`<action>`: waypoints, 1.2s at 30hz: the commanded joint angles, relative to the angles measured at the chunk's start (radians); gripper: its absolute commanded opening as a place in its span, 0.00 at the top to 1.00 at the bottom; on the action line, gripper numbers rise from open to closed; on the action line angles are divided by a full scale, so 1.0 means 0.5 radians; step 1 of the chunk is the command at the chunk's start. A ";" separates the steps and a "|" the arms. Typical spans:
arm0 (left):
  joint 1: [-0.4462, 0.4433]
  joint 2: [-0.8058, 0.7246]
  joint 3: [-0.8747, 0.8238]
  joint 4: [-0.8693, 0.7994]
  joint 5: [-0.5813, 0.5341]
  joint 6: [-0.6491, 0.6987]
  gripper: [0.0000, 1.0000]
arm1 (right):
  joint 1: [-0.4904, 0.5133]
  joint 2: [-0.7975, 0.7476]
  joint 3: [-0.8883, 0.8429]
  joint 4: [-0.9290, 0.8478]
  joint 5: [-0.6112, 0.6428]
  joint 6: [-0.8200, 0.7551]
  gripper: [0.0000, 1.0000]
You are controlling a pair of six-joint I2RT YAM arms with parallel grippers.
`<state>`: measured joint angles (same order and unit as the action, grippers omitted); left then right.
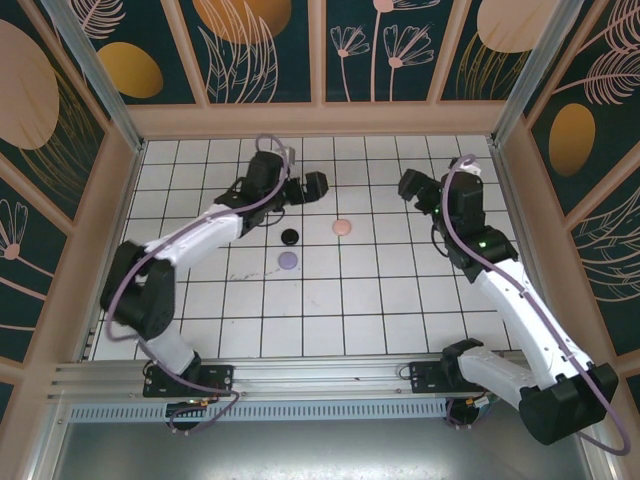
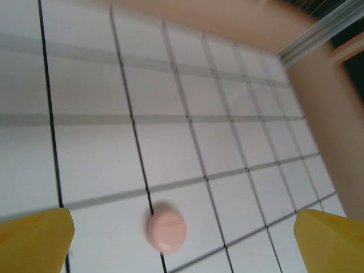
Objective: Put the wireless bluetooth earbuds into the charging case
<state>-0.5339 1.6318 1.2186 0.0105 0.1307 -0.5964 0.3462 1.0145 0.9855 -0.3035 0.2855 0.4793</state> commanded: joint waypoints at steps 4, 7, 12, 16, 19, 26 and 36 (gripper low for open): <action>0.000 -0.674 -0.537 0.449 -0.597 0.742 0.01 | -0.285 -0.024 -0.479 0.602 0.571 -0.338 0.01; 0.010 -0.991 -0.892 0.787 -0.838 1.027 0.01 | -0.403 0.039 -0.767 0.982 0.601 -0.417 0.01; 0.231 -1.277 -1.250 0.950 -1.010 1.198 0.01 | -0.456 0.244 -1.084 1.546 0.563 -0.623 0.01; 0.453 -1.431 -1.585 1.182 -1.023 1.241 0.01 | -0.468 0.358 -1.227 1.885 0.484 -0.703 0.01; 0.587 -1.418 -1.804 1.396 -0.956 1.226 0.01 | -0.495 0.416 -1.300 2.091 0.410 -0.743 0.01; 0.778 -0.911 -2.161 2.341 -0.831 1.200 0.01 | -0.538 0.587 -1.475 2.621 0.221 -0.793 0.01; 1.051 -0.339 -2.103 2.679 -0.179 1.167 0.01 | -0.668 0.875 -1.683 3.268 -0.211 -0.883 0.01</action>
<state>-0.0448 1.4242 0.1478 1.2083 -0.1017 0.0010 0.0341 1.4220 0.1535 1.1728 0.3016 0.0566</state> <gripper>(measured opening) 0.987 0.990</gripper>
